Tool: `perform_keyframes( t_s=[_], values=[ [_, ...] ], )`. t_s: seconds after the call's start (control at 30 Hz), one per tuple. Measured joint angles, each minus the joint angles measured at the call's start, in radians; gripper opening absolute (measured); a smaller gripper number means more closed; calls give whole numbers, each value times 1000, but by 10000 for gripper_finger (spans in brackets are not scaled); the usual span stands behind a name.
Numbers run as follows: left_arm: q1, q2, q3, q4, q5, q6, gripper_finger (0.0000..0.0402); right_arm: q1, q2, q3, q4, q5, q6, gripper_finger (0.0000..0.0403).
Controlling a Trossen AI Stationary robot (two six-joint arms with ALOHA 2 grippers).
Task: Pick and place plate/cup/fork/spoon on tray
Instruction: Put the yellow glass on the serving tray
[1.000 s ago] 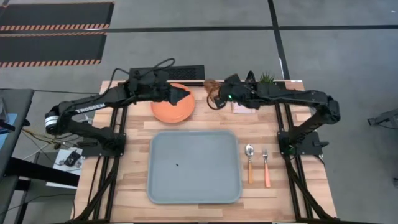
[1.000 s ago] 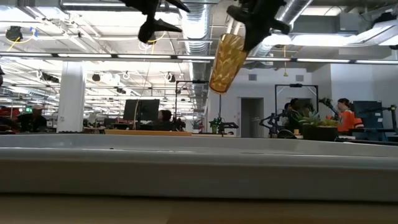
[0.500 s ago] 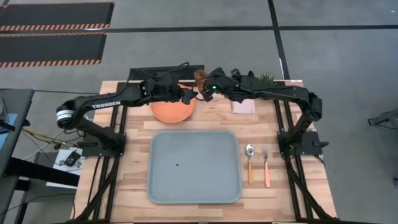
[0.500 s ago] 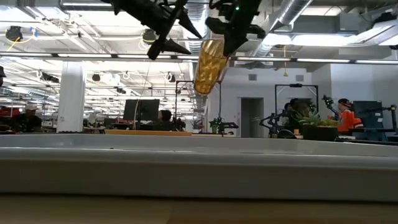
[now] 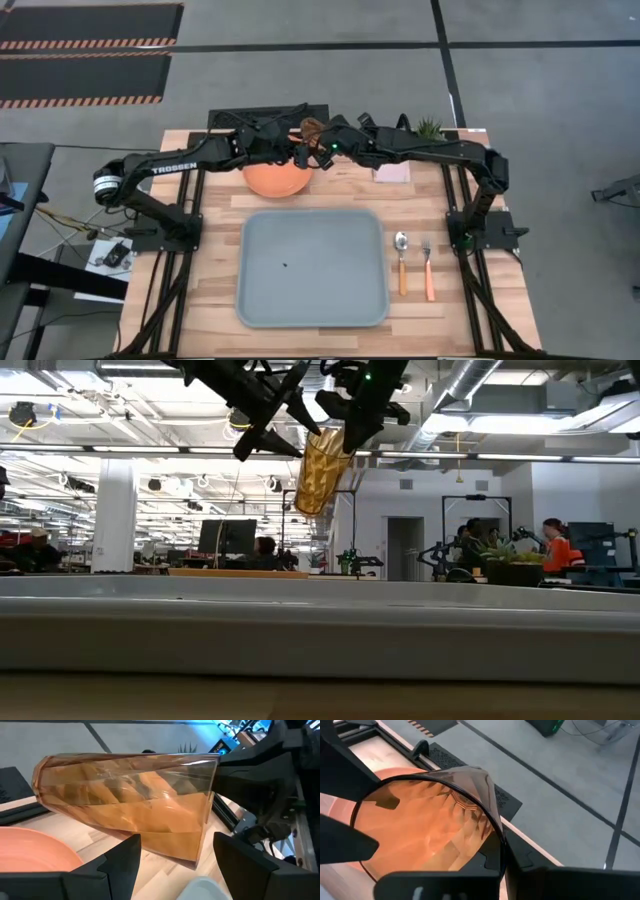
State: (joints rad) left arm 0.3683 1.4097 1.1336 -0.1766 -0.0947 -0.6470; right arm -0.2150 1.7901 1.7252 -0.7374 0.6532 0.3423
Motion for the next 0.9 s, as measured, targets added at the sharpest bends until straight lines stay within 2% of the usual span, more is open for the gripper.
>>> perform_keyframes(
  t_s=[0.13, 0.27, 0.63, 0.9],
  values=[
    [0, 0, 0, 9, 2, 28, 240, -3, -3, 0, 1, -24, 1, 12],
    [0, 0, 0, -17, 45, 64, 224, 2, -3, 0, 13, -34, -102, 12],
    [-1, -1, -2, -39, 53, 38, 46, 30, -4, 0, 65, -47, -262, 16],
    [-2, -1, -3, -32, 60, 22, 5, 38, -5, 0, 70, -73, -279, 17]
  ],
)
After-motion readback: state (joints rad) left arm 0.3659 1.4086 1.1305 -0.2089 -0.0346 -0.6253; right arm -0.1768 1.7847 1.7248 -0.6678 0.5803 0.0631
